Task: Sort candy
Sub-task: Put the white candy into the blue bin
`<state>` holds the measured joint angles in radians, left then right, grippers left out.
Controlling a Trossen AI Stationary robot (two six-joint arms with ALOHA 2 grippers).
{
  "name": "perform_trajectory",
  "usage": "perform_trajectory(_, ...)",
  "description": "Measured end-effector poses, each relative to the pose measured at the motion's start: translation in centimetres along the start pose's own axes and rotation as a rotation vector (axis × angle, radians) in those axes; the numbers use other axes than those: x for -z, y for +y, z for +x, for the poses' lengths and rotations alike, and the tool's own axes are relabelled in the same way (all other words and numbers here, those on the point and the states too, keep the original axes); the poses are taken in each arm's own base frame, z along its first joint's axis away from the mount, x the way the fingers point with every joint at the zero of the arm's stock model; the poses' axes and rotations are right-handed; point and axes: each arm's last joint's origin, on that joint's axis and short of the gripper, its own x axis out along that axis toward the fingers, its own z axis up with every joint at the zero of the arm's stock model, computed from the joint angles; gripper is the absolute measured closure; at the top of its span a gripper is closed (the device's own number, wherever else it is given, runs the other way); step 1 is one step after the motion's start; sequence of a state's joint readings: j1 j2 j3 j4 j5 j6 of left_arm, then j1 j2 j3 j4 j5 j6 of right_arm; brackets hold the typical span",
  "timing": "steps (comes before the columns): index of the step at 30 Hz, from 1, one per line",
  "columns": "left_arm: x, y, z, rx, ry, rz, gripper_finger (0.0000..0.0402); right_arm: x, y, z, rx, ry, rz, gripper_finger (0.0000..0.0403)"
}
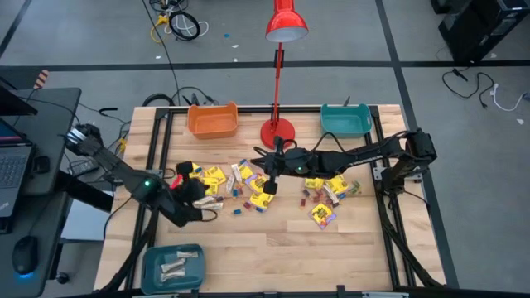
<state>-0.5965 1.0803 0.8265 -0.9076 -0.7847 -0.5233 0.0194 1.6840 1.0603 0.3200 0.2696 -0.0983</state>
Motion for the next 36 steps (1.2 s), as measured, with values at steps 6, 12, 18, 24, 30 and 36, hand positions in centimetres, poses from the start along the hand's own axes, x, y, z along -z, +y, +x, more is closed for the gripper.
perform_trajectory(6,0.3,1.6,-0.5,-0.163,-0.142,-0.067,0.0401,-0.9,-0.1,0.0,-0.032,-0.091,0.04,0.0402)
perform_trajectory(12,0.0,2.7,-1.3,-0.268,-0.246,-0.131,0.0401,-1.0,0.4,1.3,-0.073,-0.209,0.035,0.0402)
perform_trajectory(18,-0.1,3.5,-2.1,-0.238,-0.286,-0.197,0.0401,0.2,1.3,5.1,-0.093,-0.135,0.052,0.0402)
perform_trajectory(24,0.0,4.9,-3.5,-0.144,-0.307,-0.267,0.0401,0.4,1.5,8.1,-0.027,0.07,0.095,0.0403)
perform_trajectory(30,1.0,6.5,-4.5,-0.112,-0.305,-0.277,0.0401,-0.1,0.9,10.0,0.028,0.235,0.244,0.0403)
perform_trajectory(36,1.3,7.0,-4.7,-0.111,-0.306,-0.279,0.0401,0.9,0.1,10.5,0.056,0.345,0.328,0.0397)
